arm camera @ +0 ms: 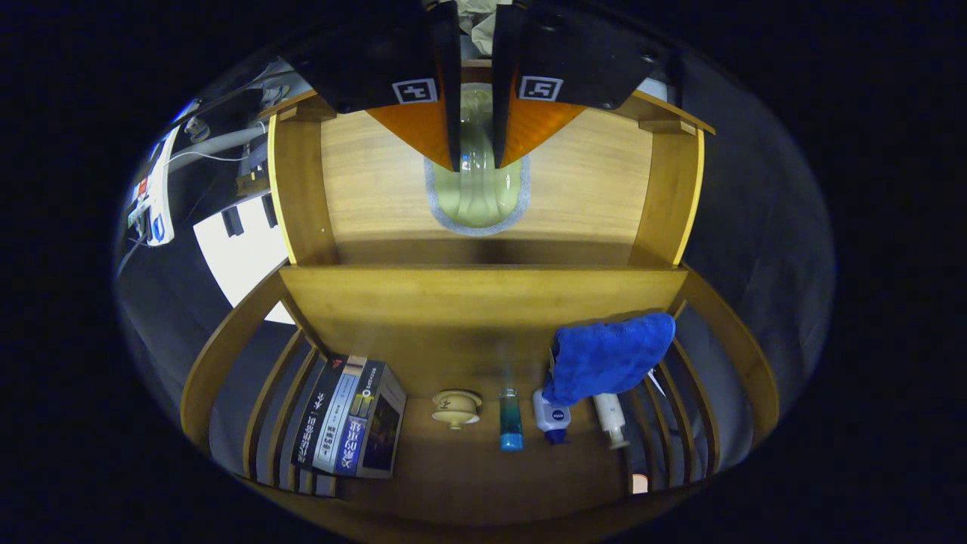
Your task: Pull open the drawer, take out the items inside it, and place them on the countertop above the cabinet.
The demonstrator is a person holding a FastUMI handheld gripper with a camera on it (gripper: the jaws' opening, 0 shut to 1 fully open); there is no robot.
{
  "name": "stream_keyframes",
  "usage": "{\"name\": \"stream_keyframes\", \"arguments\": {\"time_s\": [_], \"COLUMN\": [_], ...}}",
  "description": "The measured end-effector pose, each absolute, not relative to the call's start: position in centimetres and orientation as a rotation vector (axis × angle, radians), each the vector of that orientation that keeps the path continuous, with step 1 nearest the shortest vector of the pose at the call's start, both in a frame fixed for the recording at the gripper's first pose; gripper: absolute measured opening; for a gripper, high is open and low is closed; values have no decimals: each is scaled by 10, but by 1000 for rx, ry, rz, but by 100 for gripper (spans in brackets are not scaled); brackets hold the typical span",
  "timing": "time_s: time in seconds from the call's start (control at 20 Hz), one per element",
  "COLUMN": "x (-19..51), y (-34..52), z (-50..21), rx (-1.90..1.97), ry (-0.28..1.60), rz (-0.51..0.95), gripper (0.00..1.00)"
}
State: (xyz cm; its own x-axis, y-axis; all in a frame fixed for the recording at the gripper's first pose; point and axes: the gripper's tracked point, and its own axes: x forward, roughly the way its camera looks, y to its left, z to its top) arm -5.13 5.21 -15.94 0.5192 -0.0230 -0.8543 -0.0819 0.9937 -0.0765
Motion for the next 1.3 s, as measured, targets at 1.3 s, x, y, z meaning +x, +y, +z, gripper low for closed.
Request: {"name": "stream_keyframes", "arguments": {"time_s": [1.3], "x": [114], "y": [58], "z": [-146], "rx": [-43], "ry": [980], "rz": [-49], "gripper": [25]}}
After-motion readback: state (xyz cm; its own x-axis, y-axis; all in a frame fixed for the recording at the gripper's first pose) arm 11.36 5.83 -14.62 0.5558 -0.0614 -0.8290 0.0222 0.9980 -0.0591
